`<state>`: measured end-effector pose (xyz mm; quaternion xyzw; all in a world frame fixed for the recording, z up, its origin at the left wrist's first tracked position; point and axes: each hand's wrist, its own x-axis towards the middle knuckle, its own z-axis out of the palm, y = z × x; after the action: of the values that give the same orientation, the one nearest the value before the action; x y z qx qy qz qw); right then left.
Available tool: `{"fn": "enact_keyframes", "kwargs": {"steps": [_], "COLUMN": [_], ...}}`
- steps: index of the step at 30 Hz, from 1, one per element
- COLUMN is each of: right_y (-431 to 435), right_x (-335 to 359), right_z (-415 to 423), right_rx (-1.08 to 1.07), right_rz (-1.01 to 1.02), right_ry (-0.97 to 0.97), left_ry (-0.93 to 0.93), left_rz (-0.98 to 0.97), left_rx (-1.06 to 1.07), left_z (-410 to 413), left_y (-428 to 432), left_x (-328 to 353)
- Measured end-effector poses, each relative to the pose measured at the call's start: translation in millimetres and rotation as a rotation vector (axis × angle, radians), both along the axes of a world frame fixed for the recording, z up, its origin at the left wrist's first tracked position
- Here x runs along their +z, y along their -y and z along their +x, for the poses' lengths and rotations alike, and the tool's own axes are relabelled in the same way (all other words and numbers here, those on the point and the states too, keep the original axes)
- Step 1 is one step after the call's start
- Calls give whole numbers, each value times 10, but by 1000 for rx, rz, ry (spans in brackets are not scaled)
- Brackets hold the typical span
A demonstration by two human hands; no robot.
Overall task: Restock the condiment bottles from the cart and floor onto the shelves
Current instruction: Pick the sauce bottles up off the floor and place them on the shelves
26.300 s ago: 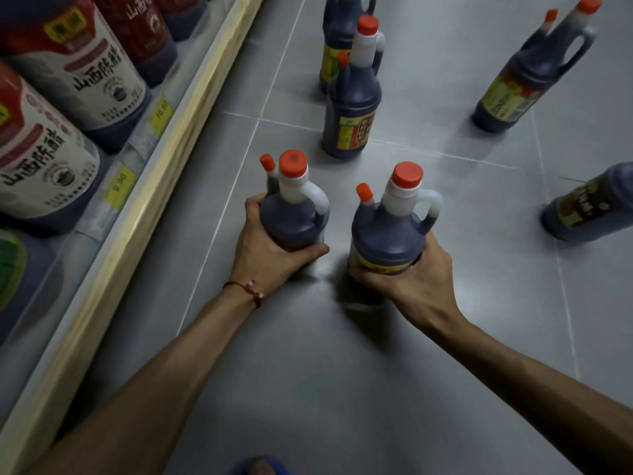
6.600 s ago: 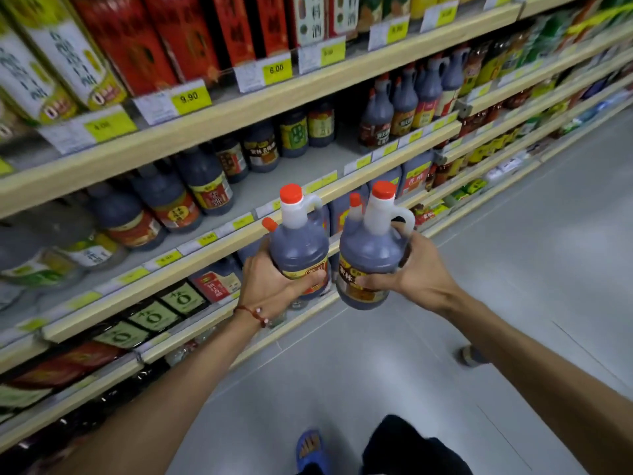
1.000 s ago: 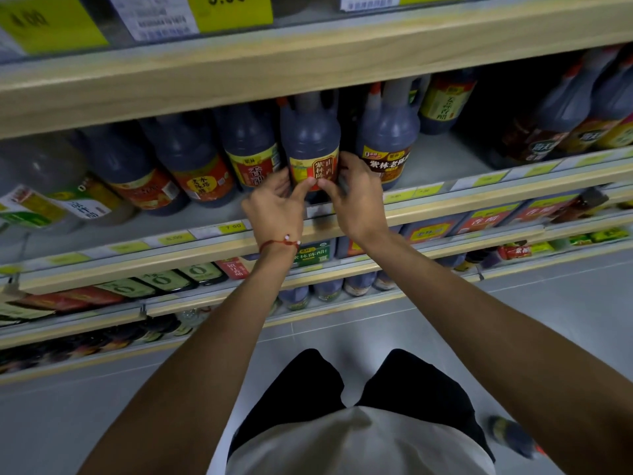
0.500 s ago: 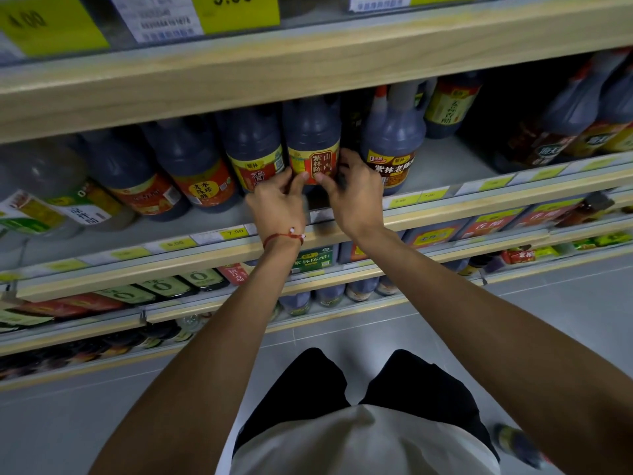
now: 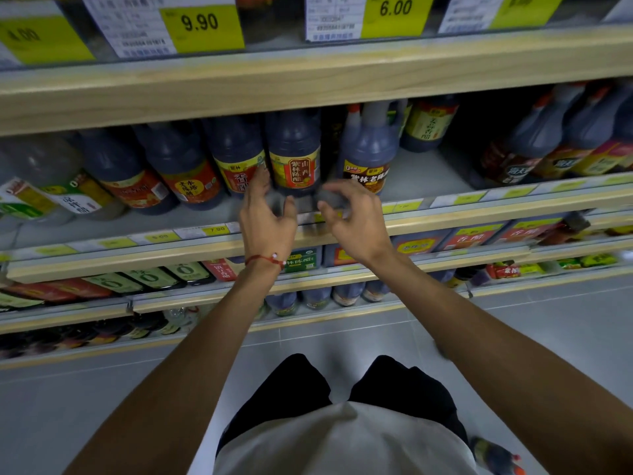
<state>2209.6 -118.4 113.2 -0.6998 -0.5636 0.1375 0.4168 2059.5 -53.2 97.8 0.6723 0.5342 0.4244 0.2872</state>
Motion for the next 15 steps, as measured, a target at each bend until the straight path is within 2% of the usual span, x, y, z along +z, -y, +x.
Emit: {"fn": "enact_keyframes", "kwargs": {"steps": [3,6,9,12,15], "right_y": [187,228,203,115,-2], "right_x": [26,79,87,58,47], "right_z": [229,476,676,856,977], "right_rx": [-74,-171,-216,-156,5], "right_rz": [17,0,-2,-29,-91], "right_ry": [-40,-135,-147,-130,-173], "left_ry": [34,69,85,144,176], "left_rz": [72,24,-52,-92,-90], "left_rx": [-14,-101,-146,-135,-86], "left_z": [145,380,670,920,1023], "left_y": [199,284,267,218,188], "left_x": [50,78,92,118,105]}}
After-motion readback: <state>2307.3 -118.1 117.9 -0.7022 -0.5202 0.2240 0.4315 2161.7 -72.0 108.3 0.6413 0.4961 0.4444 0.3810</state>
